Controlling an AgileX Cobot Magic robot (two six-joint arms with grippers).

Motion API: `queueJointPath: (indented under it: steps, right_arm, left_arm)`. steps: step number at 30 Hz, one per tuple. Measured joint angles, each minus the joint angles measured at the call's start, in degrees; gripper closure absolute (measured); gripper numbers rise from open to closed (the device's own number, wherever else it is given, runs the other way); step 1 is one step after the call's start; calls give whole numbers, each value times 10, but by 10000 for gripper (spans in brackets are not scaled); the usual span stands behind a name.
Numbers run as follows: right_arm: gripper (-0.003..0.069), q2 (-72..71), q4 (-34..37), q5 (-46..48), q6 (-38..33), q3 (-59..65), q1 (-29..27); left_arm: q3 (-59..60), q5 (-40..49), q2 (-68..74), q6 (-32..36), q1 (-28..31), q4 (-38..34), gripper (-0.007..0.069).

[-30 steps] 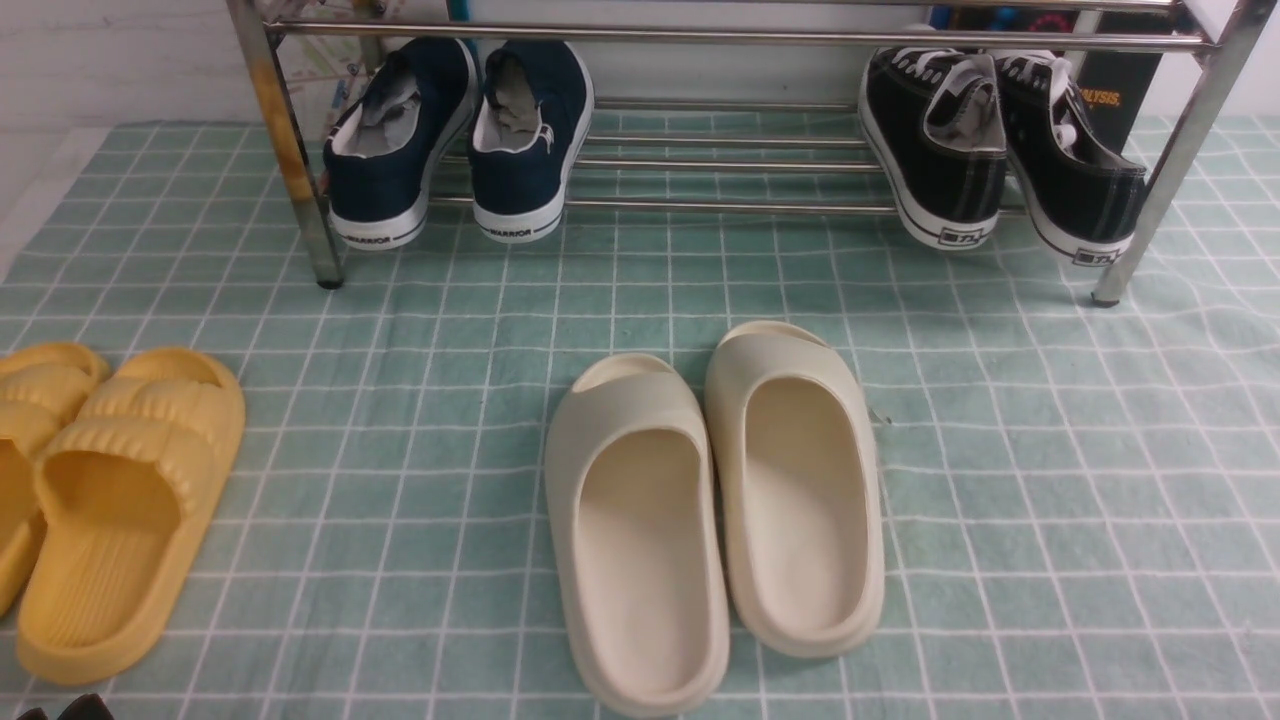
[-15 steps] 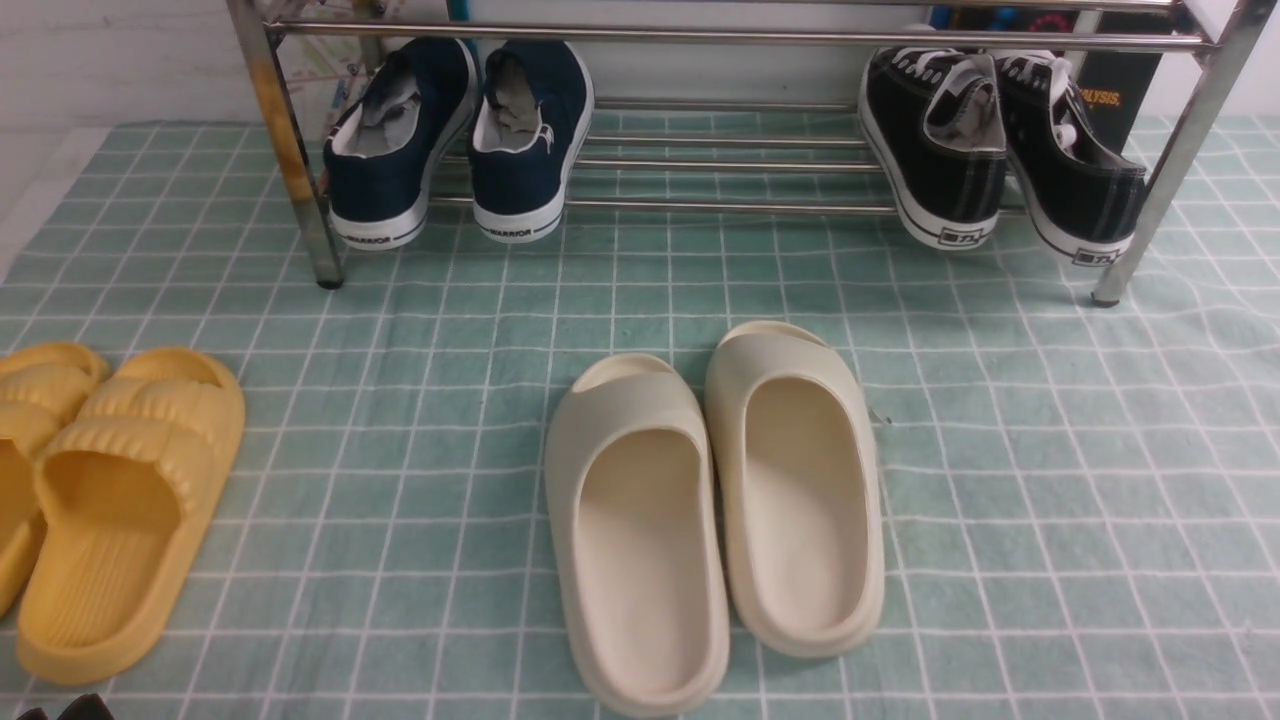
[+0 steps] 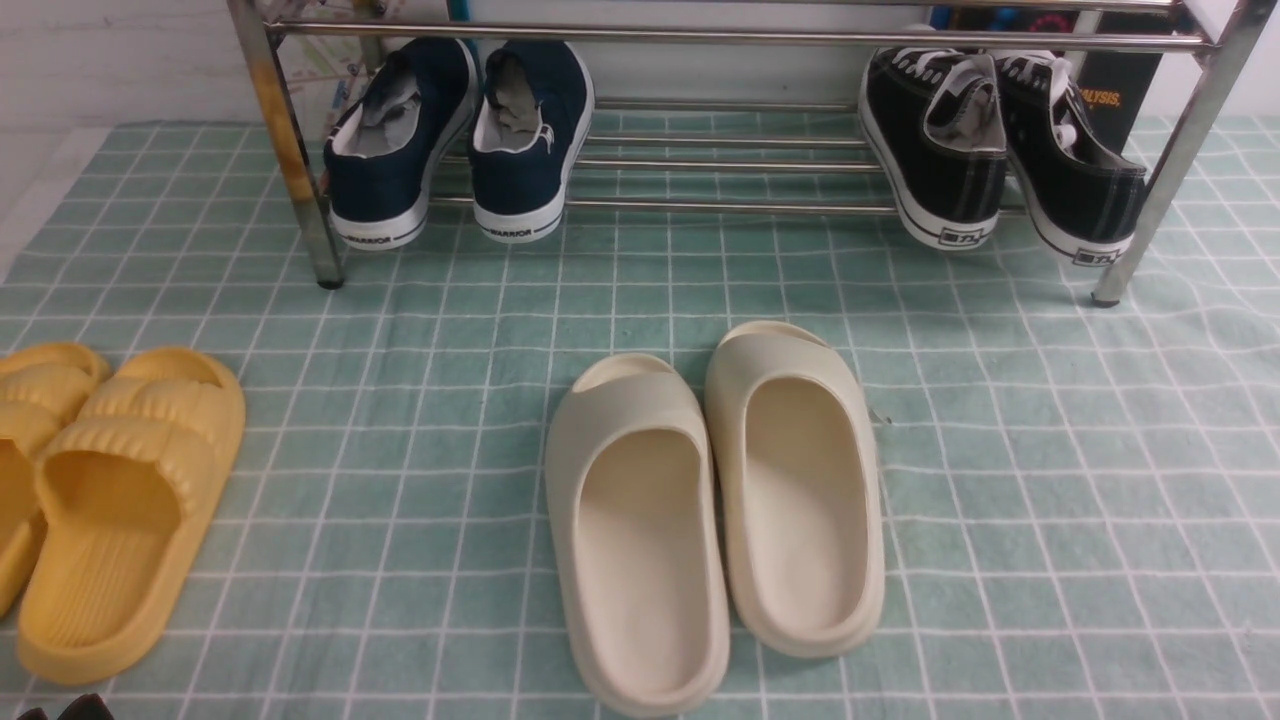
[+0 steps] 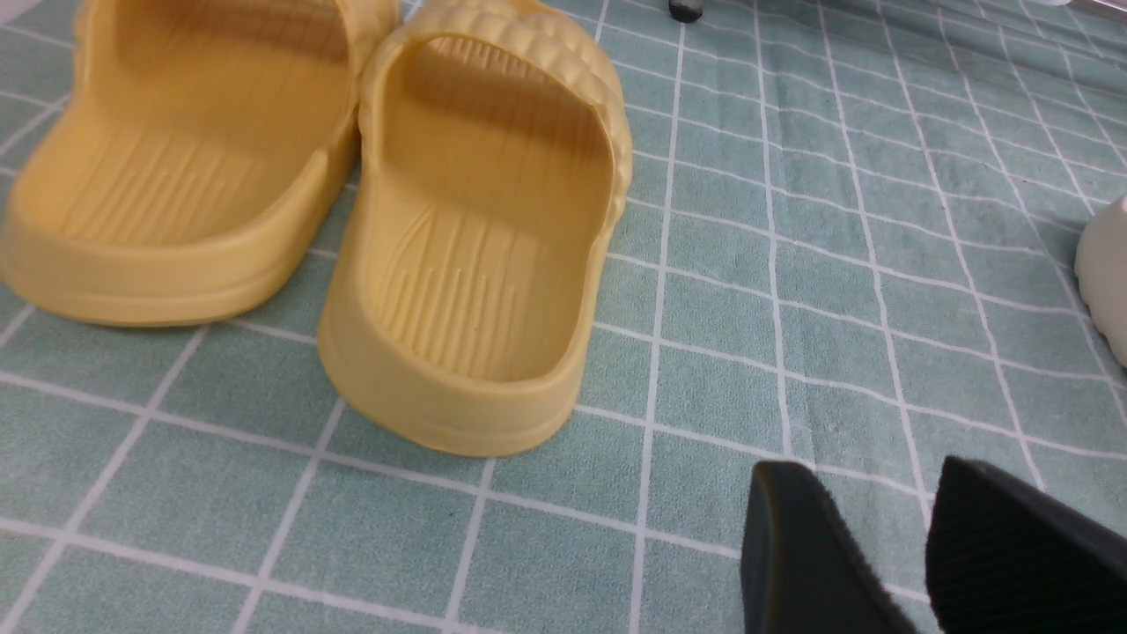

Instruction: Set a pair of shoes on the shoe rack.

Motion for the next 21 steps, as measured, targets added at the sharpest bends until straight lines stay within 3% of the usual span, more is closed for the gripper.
queueJointPath:
  steps: [21]
  right_arm:
    - [622,0,0,0,0,0,0]
  left_arm:
    - [0,0,0,0,0,0,386]
